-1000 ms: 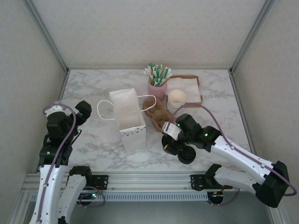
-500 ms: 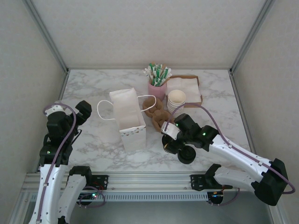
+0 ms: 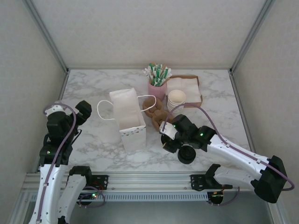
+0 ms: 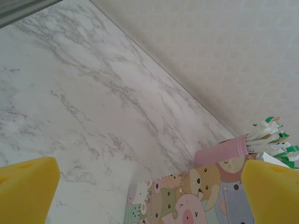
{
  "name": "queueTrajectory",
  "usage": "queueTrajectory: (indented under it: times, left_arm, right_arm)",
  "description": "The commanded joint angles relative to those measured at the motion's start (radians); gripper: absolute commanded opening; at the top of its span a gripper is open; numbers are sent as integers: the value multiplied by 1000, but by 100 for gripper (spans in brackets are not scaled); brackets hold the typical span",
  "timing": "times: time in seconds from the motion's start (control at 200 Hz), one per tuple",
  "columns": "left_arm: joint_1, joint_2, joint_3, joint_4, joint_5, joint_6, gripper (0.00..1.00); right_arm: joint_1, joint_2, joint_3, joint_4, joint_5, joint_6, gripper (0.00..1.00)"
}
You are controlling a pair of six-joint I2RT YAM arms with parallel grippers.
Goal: Pack the takeout coffee
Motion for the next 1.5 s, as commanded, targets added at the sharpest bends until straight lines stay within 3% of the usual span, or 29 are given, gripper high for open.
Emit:
queueTrajectory:
  times: [0.0,0.145,1.021,1.497]
  left_arm:
    - [10,-2,-9,2,5,-11,100]
    - [10,-1,-9,3,5,-11,100]
    - [10,-5,-9,1,2,-11,100]
    - [9,-7,-9,-1,-5,-10,100]
  right_arm:
    - [-4,17,-56,-81,171,13,84]
    - [-16,12,-63,-71,249,29,84]
    - [-104,-38,-84,-37,388,64,88]
    - [-121,-51,4,-79,301,96,92]
